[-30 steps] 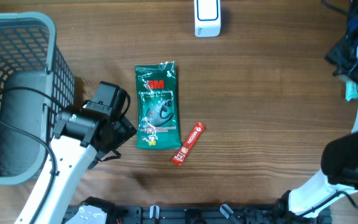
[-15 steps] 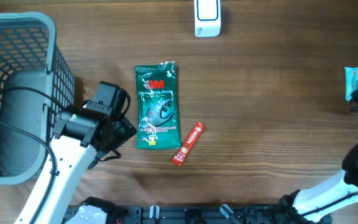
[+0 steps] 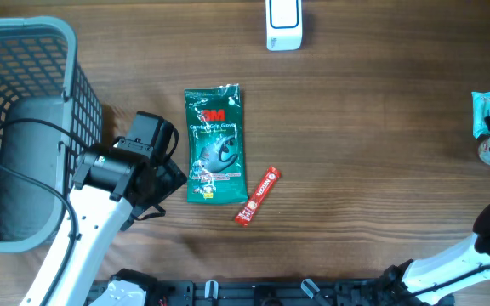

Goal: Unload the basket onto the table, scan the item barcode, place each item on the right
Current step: 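Carry the jar to the right edge and set it down, then reach the right gripper to the red Nescafe stick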

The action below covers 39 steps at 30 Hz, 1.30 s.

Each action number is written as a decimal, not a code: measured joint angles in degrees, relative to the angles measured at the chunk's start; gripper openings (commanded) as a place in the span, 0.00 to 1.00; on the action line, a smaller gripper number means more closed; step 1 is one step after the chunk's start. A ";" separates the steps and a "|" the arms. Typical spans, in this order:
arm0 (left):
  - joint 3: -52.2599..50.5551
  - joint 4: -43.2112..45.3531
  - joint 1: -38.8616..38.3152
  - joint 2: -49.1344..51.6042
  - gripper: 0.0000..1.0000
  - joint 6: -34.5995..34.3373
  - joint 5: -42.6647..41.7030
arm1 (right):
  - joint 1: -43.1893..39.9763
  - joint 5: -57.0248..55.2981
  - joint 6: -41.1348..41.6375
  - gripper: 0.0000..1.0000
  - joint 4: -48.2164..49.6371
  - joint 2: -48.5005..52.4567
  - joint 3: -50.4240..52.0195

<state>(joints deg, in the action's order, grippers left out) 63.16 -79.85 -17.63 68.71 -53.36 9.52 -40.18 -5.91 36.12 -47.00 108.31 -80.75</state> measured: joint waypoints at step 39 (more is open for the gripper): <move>0.00 -0.02 0.00 0.00 1.00 0.00 0.00 | 79.95 18.32 29.35 0.62 11.47 -13.88 25.94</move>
<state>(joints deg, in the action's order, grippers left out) 63.16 -79.88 -17.63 68.71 -53.36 9.52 39.77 12.40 65.47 -35.53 94.43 -54.81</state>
